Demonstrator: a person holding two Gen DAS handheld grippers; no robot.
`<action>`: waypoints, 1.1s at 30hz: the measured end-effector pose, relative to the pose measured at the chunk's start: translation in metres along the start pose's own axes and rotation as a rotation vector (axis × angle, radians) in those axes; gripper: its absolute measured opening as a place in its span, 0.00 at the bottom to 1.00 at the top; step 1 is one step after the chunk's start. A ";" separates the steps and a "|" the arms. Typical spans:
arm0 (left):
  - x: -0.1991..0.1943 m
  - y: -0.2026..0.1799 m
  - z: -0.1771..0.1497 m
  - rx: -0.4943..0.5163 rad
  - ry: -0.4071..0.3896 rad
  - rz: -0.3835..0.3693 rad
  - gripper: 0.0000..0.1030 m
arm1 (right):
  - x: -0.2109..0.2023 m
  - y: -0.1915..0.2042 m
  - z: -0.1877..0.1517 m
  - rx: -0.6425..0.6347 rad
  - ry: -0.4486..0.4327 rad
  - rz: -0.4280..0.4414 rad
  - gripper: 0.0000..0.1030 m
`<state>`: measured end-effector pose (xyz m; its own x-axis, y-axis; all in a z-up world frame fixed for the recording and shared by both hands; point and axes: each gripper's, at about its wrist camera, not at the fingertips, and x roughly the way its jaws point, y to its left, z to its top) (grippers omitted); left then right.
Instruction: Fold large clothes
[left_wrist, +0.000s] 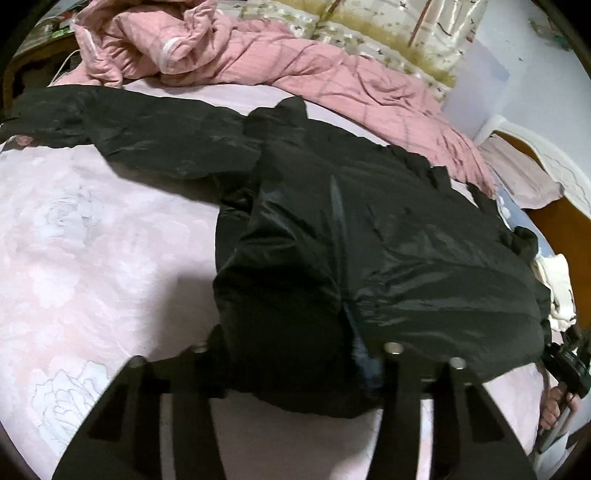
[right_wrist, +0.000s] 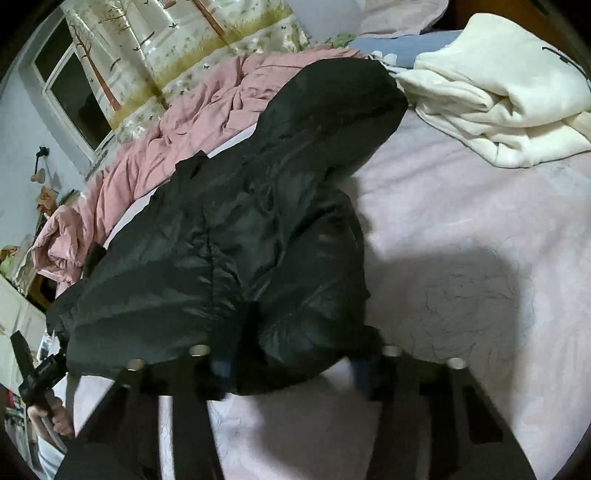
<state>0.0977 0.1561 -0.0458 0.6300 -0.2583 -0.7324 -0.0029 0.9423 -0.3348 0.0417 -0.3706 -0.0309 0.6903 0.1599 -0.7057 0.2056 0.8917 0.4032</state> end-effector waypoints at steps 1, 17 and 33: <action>-0.002 -0.002 -0.001 0.008 0.009 -0.005 0.33 | -0.003 0.000 0.000 0.004 -0.017 0.003 0.23; -0.064 -0.013 -0.054 0.096 -0.051 0.125 0.27 | -0.102 0.043 -0.082 -0.207 -0.254 -0.255 0.12; -0.065 -0.021 -0.065 0.173 -0.119 0.233 0.47 | -0.099 0.048 -0.096 -0.239 -0.260 -0.326 0.13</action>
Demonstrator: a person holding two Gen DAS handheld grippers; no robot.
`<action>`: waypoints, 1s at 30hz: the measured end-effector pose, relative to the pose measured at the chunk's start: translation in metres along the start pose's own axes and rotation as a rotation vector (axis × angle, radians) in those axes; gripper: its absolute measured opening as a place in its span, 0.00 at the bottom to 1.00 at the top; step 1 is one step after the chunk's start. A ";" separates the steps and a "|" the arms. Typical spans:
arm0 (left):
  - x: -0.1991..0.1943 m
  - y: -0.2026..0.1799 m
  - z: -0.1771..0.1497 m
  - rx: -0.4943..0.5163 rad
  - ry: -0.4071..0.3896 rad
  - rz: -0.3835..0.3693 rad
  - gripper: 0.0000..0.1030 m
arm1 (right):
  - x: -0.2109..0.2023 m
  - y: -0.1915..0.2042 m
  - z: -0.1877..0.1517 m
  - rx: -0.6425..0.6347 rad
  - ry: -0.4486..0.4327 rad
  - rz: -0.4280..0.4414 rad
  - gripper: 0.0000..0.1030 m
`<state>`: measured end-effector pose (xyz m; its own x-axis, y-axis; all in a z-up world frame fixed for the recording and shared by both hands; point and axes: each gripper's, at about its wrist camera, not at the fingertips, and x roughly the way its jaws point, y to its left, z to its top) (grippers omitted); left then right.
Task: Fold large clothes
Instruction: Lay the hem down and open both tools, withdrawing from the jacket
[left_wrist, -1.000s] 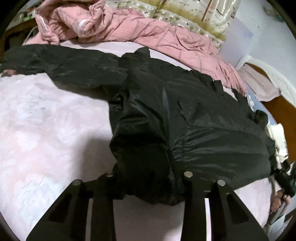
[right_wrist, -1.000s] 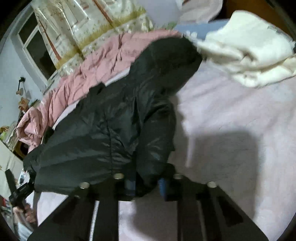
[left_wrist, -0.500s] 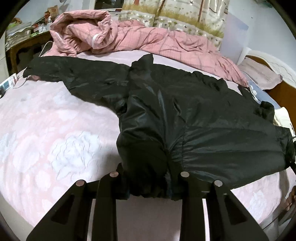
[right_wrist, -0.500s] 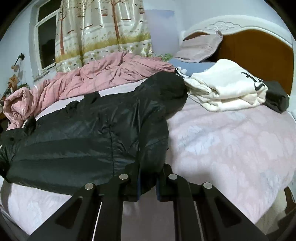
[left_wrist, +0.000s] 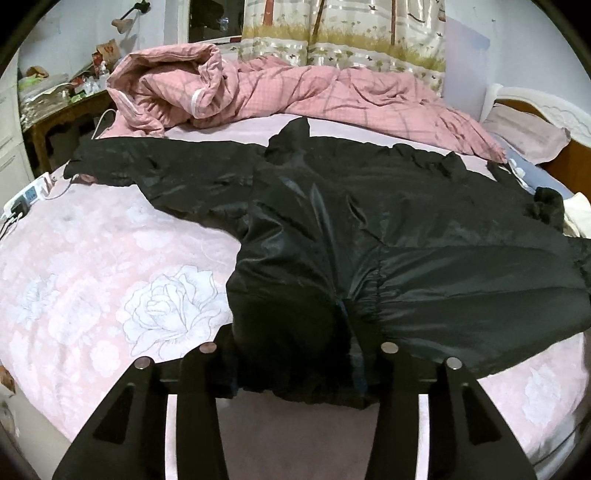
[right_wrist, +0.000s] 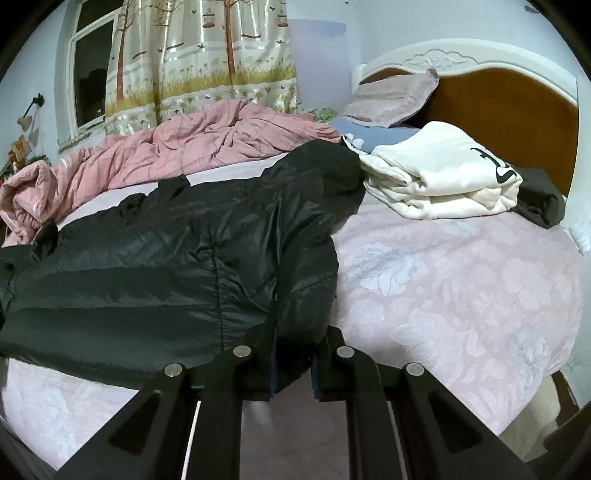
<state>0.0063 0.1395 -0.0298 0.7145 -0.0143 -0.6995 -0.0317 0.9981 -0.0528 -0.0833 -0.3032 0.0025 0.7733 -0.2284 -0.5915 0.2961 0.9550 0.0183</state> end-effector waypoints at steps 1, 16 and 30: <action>0.002 0.000 0.000 0.000 0.001 0.009 0.48 | 0.000 -0.001 0.000 0.001 0.001 0.000 0.13; -0.036 -0.003 0.000 0.034 -0.231 0.068 0.51 | -0.006 -0.003 -0.001 0.022 -0.017 -0.008 0.18; -0.056 0.001 0.001 0.002 -0.328 0.042 0.52 | -0.022 -0.014 0.002 0.068 -0.084 -0.074 0.62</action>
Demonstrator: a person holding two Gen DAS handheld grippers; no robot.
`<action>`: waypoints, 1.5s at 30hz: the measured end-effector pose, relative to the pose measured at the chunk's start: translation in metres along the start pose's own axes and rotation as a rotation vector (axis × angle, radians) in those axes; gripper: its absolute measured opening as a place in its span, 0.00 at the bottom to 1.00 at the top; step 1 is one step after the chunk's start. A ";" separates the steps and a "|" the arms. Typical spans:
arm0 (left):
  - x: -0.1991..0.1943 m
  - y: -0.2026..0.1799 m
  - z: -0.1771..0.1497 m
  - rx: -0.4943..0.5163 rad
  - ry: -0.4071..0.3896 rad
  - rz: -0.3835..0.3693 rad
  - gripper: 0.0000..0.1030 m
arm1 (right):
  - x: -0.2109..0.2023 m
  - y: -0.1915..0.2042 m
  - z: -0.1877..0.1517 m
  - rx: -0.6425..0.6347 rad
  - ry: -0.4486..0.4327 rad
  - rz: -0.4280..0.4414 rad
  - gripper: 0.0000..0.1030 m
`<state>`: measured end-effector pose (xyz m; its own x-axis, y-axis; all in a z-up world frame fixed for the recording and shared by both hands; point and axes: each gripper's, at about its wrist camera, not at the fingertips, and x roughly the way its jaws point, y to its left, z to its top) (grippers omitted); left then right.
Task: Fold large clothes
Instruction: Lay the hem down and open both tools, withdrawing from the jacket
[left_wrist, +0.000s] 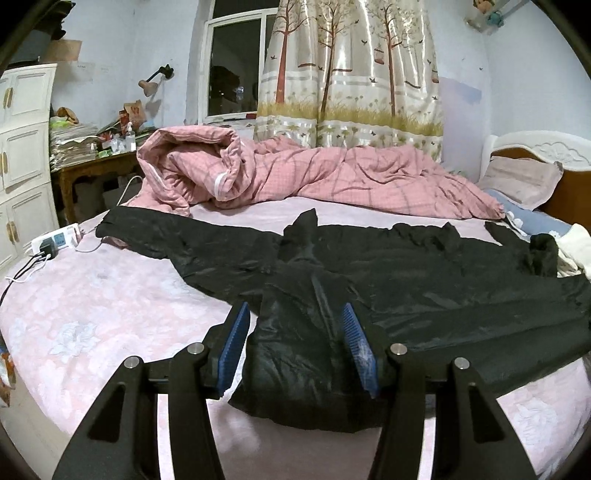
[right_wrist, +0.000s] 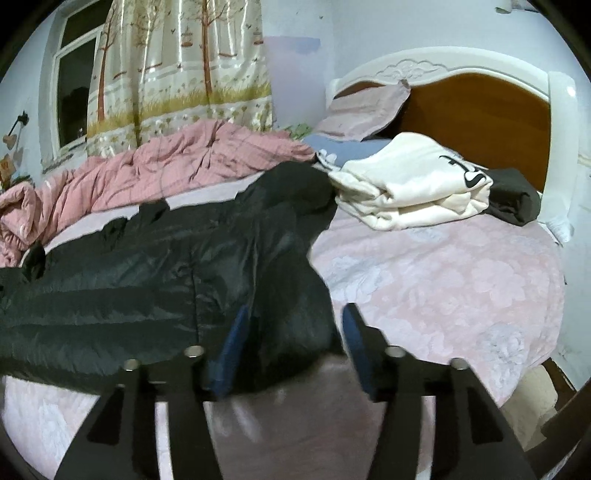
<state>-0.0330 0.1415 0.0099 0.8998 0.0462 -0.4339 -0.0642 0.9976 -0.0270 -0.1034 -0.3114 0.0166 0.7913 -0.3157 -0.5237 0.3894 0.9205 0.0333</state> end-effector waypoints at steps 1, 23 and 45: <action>-0.002 -0.002 0.000 0.006 -0.004 -0.008 0.53 | -0.002 -0.001 0.000 0.004 -0.011 -0.003 0.65; -0.032 -0.015 0.005 0.062 -0.106 -0.015 1.00 | -0.024 0.016 0.005 -0.077 -0.135 -0.032 0.92; 0.066 0.094 0.068 -0.192 0.108 -0.007 1.00 | -0.030 0.011 0.016 -0.059 -0.262 -0.031 1.00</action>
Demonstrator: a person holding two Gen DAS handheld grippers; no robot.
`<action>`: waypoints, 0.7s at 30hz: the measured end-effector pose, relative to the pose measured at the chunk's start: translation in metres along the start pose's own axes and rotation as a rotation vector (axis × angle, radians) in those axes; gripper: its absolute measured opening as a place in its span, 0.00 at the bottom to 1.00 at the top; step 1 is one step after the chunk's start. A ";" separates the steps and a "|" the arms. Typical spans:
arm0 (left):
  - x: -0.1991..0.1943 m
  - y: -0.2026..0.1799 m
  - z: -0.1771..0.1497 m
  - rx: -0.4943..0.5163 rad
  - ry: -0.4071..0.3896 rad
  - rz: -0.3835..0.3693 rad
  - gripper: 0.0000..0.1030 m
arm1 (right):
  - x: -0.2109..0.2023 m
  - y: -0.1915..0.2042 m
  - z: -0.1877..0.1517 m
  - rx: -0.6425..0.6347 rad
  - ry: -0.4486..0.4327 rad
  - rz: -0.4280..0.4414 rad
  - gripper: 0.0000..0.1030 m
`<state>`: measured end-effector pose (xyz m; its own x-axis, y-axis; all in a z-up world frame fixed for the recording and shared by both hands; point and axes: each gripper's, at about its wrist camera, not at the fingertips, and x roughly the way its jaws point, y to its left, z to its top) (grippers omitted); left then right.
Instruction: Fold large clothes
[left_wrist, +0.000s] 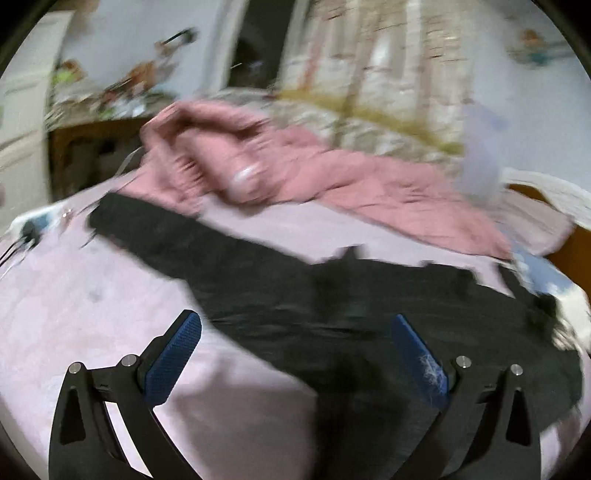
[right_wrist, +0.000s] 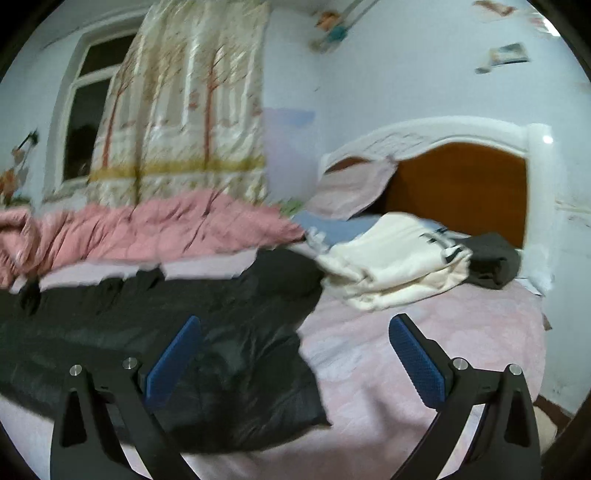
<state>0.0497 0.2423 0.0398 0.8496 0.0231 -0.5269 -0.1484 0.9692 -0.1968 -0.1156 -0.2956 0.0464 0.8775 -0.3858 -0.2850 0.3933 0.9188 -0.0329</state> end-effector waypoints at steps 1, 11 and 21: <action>0.009 0.012 0.003 -0.036 0.022 0.012 1.00 | 0.003 0.003 -0.001 -0.012 0.022 0.020 1.00; 0.111 0.112 0.007 -0.425 0.230 -0.006 0.91 | 0.019 0.015 -0.012 -0.048 0.105 0.087 1.00; 0.146 0.134 0.019 -0.500 0.174 -0.100 0.01 | 0.034 0.011 -0.015 -0.019 0.170 0.136 1.00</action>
<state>0.1639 0.3801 -0.0476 0.7816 -0.1452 -0.6066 -0.3305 0.7284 -0.6002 -0.0856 -0.2978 0.0222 0.8624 -0.2401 -0.4456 0.2677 0.9635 -0.0011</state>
